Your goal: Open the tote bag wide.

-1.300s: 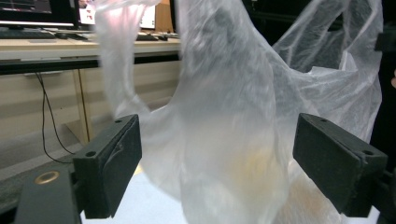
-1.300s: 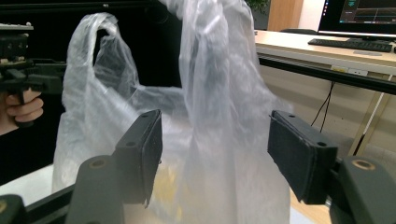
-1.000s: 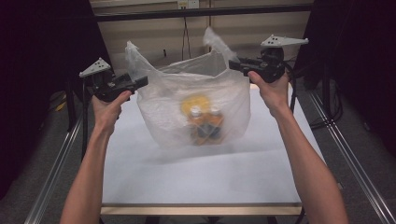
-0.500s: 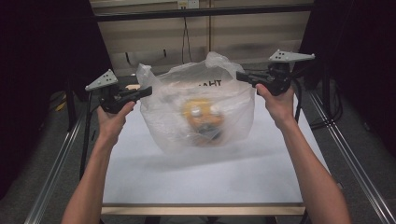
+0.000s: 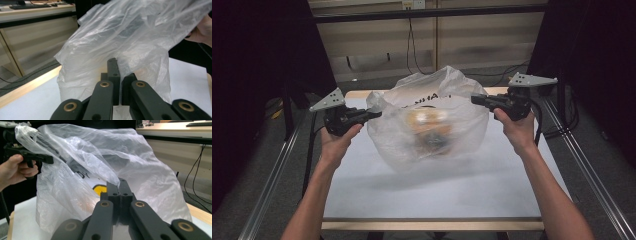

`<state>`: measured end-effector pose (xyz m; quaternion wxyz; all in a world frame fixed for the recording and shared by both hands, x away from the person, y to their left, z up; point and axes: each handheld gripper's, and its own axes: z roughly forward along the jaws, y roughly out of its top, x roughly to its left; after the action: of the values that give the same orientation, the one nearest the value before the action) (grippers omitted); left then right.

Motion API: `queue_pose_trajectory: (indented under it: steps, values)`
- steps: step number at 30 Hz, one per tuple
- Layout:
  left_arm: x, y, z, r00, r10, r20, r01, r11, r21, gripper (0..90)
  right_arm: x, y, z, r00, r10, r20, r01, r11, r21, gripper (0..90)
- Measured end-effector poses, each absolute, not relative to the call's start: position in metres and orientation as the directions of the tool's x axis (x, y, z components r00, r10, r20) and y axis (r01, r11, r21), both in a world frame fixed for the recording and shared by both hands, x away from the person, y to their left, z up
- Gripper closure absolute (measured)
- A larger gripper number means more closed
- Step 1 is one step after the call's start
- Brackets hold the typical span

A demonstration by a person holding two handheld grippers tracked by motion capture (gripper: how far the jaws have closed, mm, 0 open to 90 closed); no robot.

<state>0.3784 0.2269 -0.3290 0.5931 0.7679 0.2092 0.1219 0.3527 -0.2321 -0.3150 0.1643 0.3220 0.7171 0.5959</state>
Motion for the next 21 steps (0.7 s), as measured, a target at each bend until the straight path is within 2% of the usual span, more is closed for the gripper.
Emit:
queue_pose_trajectory:
  steps: [6, 14, 21]
  values:
    - [0.375, 0.225, -0.347, 0.887, 0.453, -0.092, 0.207, -0.212, 0.955, 90.0, 0.351, -0.235, -0.332, -0.732, 0.658, 0.173, 0.296, 0.079, 0.952, 90.0]
    - [0.374, 0.217, -0.365, 0.889, 0.455, -0.059, 0.214, -0.299, 0.93, 90.0, 0.353, -0.235, -0.35, -0.727, 0.663, 0.179, 0.318, 0.094, 0.944, 90.0]
    - [0.381, 0.209, -0.383, 0.896, 0.438, -0.073, 0.251, -0.365, 0.897, 90.0, 0.362, -0.237, -0.373, -0.699, 0.687, 0.199, 0.369, 0.109, 0.923, 90.0]
